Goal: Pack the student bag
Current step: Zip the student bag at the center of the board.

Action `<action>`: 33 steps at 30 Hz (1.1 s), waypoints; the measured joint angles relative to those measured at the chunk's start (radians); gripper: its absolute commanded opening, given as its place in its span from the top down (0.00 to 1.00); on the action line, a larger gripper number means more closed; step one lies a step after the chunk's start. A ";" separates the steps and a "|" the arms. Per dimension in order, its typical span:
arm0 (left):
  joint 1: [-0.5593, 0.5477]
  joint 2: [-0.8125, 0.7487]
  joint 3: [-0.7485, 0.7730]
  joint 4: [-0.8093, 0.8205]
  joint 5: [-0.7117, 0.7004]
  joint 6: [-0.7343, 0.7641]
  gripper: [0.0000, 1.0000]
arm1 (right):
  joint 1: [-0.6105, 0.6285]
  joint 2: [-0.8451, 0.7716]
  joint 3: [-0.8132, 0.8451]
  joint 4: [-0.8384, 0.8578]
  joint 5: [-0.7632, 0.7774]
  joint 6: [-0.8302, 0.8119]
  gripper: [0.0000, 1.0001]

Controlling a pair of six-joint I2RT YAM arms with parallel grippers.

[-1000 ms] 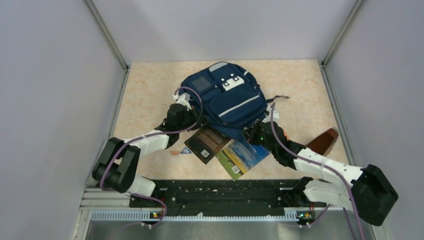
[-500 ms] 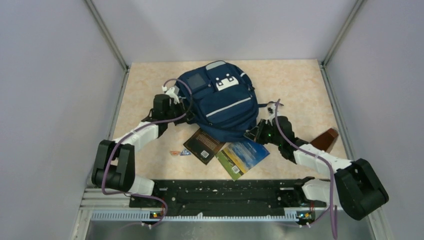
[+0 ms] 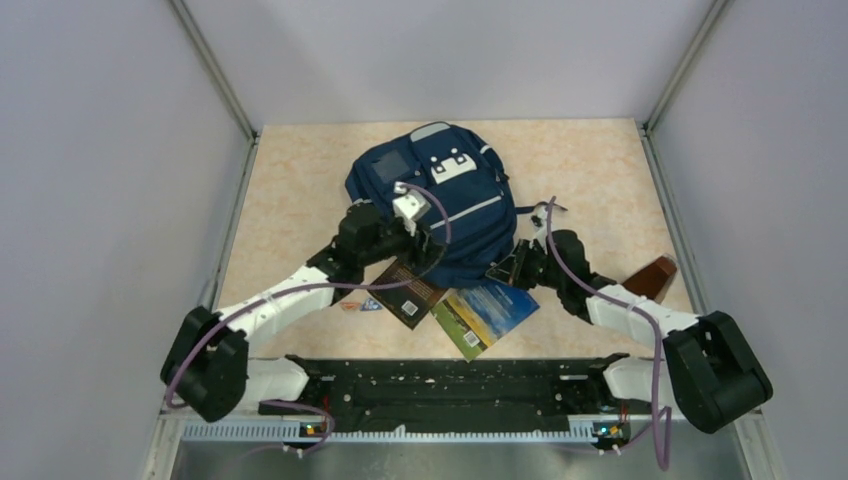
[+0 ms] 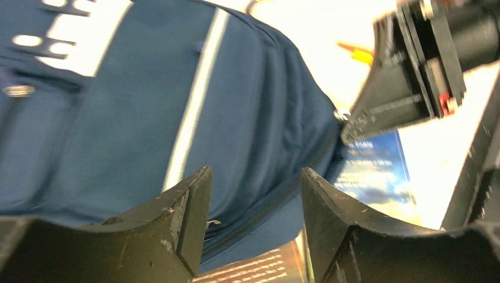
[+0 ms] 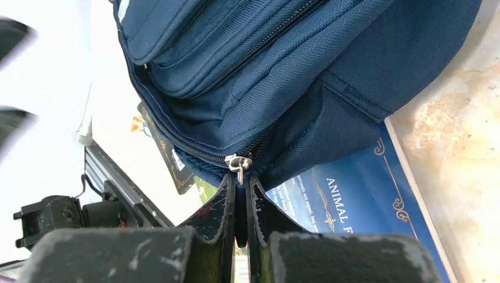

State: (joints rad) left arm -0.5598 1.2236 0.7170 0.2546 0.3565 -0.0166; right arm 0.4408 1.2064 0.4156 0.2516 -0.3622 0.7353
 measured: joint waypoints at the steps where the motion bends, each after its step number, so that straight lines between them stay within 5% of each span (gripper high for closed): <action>1: -0.029 0.033 0.001 0.005 0.018 0.022 0.39 | 0.000 -0.006 0.002 -0.008 0.000 -0.002 1.00; 16: -0.215 0.393 0.141 0.027 0.141 0.147 0.38 | -0.001 -0.079 0.011 -0.073 0.002 -0.018 1.00; 20: -0.235 0.431 0.175 0.036 0.123 0.158 0.50 | -0.001 -0.084 0.011 -0.080 0.002 -0.018 1.00; 25: -0.241 0.481 0.214 0.027 0.100 0.169 0.99 | -0.005 -0.090 0.011 -0.090 0.019 -0.019 1.00; 33: -0.263 0.417 0.163 0.039 0.027 0.180 1.00 | -0.040 -0.106 0.010 -0.093 0.027 0.002 1.00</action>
State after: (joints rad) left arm -0.8230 1.6405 0.8803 0.2939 0.3840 0.1631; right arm 0.4011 1.1004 0.4252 0.1581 -0.3347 0.7372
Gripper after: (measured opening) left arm 0.056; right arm 0.028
